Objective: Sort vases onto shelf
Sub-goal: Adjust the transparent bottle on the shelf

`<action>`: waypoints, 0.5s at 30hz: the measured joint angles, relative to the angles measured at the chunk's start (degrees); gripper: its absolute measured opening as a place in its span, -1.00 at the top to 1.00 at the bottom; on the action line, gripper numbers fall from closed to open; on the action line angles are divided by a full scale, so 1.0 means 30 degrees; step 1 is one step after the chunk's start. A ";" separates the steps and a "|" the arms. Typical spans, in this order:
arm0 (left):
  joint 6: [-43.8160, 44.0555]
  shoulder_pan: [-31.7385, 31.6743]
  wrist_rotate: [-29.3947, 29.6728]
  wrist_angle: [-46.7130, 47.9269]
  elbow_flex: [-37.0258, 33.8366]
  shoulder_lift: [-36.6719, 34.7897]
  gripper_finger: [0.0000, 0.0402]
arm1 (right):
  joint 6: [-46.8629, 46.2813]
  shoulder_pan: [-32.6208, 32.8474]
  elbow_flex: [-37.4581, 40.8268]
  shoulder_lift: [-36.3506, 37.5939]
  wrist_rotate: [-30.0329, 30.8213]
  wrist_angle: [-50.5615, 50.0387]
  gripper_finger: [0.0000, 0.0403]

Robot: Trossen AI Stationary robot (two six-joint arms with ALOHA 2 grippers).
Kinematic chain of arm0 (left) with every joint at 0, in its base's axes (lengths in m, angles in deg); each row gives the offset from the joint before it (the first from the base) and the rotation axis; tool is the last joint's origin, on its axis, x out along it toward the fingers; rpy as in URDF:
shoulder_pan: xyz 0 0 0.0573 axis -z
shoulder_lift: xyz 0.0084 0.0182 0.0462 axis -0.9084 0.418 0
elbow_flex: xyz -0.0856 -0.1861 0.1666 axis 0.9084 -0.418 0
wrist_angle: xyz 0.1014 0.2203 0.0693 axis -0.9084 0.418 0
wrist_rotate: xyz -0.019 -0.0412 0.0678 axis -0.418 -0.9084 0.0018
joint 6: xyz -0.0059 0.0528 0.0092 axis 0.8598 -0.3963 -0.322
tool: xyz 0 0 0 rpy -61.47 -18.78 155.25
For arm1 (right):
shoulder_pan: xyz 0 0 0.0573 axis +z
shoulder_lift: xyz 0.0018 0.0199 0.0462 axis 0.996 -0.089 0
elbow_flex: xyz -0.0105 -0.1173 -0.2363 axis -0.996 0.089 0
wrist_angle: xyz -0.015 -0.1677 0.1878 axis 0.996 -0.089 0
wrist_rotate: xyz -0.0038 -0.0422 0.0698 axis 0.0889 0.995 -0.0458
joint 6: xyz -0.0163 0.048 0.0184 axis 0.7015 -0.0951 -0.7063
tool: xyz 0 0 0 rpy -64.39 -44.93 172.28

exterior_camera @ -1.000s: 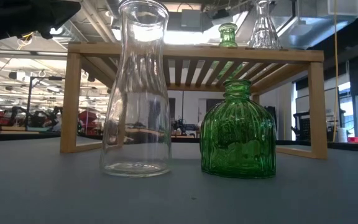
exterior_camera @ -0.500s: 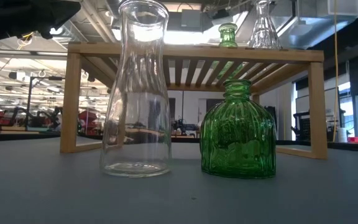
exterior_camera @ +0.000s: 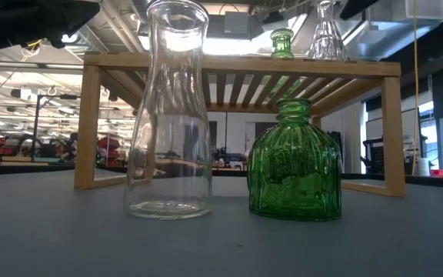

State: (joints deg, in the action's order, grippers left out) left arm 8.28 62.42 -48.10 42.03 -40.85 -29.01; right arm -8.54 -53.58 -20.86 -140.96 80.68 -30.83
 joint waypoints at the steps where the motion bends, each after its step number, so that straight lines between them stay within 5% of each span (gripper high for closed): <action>1: 0.0000 0.0000 -0.0007 -0.0004 0.0001 0.0006 0.82 | 0.0199 -0.0170 0.0108 0.0000 0.0136 0.0070 -0.17; 15: -0.0003 0.0000 -0.0007 -0.0019 0.0002 0.0000 0.82 | 0.1207 -0.2124 0.1092 0.0000 0.0458 0.0097 -0.17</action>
State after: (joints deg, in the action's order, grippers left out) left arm 8.27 62.42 -48.13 41.97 -40.84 -29.01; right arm -4.92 -59.95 -17.58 -140.96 82.05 -30.54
